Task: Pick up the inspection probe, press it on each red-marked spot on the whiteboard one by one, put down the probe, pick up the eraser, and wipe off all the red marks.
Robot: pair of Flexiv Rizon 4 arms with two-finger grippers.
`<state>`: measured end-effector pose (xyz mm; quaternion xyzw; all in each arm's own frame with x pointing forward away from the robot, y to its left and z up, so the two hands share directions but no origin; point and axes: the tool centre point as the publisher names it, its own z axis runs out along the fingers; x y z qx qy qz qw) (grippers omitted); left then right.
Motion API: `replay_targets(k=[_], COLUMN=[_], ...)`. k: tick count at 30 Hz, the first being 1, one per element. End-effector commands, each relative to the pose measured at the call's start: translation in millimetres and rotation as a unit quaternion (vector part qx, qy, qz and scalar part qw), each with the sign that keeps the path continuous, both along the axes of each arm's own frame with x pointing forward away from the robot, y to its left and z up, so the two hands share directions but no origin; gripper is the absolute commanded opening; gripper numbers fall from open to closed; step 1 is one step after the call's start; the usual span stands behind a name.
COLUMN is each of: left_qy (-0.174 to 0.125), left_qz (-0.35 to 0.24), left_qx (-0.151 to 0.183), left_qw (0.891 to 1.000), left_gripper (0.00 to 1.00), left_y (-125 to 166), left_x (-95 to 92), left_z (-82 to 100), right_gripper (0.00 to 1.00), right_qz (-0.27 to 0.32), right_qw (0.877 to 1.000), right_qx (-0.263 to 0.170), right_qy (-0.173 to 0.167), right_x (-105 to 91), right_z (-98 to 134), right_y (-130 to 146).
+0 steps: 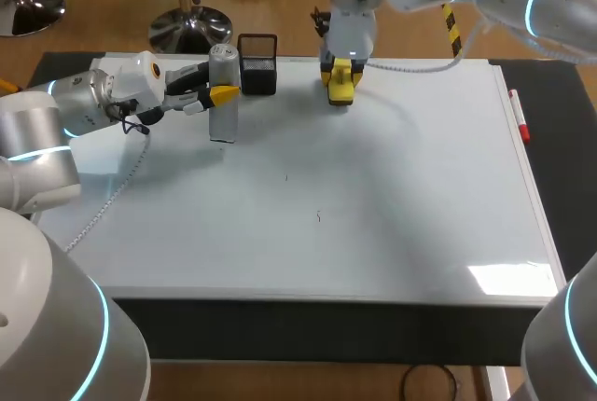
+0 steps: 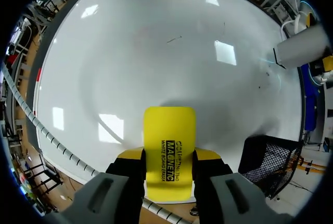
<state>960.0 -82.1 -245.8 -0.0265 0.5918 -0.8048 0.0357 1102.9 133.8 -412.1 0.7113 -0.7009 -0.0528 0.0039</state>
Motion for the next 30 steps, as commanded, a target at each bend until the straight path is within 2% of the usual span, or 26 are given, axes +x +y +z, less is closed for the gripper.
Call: replay_targets(k=[1, 30], left_qy=[0.000, 0.000], left_qz=[0.001, 0.001], left_qx=[0.001, 0.001], left_qw=[1.000, 1.000], left_gripper=[0.00, 0.00], left_y=[-0.1, -0.1], left_x=[-0.5, -0.5], left_z=[1.8, 1.8], right_gripper=[0.00, 0.00], right_qz=[0.003, -0.002], right_qw=[1.000, 1.000], right_qx=[-0.004, -0.006], right_qy=[0.011, 0.020], right_x=[7.5, 3.5], right_z=[-3.1, -11.8], right_y=[1.4, 1.7])
